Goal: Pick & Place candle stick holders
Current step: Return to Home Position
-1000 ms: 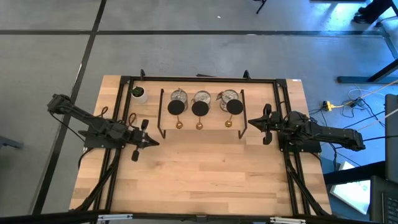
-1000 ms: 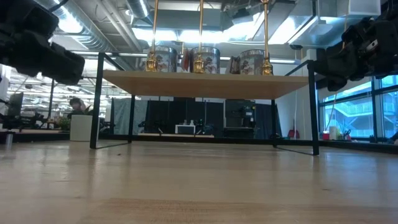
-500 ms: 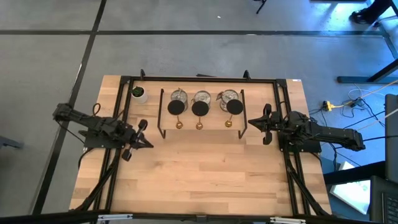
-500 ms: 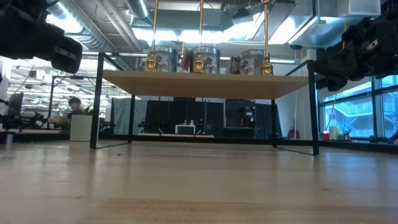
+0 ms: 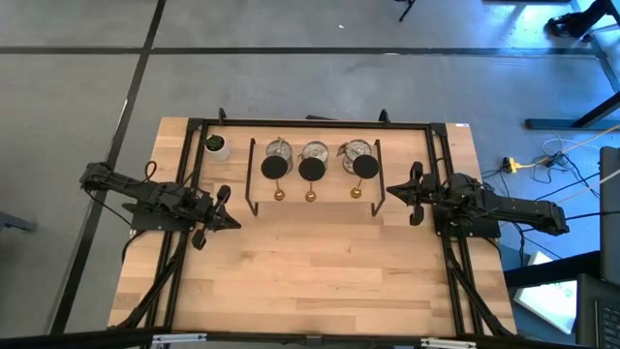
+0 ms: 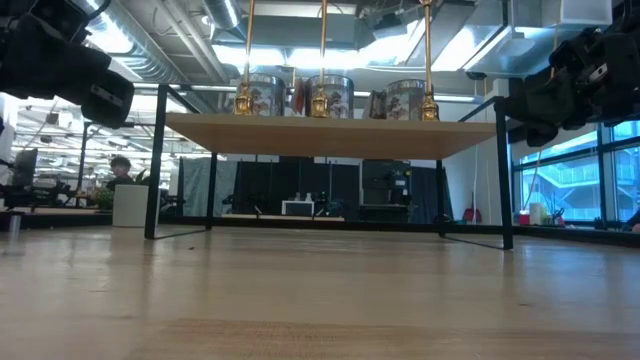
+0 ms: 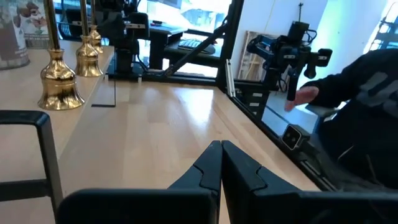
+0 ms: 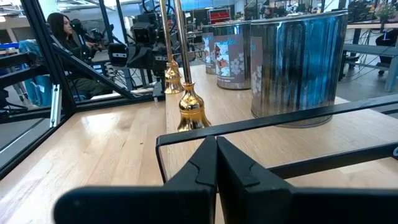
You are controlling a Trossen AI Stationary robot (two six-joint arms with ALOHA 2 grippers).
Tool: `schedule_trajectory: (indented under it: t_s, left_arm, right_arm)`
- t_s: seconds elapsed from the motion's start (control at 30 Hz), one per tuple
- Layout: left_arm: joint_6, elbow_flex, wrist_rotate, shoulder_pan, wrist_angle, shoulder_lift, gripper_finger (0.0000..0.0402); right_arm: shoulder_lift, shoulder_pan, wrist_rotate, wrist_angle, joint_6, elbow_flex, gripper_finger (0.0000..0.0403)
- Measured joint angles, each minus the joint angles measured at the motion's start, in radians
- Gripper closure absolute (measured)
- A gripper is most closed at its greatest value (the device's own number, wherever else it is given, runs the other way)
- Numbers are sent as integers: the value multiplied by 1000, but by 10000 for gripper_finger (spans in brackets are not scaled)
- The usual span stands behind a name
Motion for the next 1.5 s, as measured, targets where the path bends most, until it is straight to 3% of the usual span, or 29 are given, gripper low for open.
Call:
schedule_trajectory:
  t_s: [1.5]
  left_arm:
    - [11,-1,-2,0,0,0,400]
  right_arm:
    - [0,0,1,0,0,0,399]
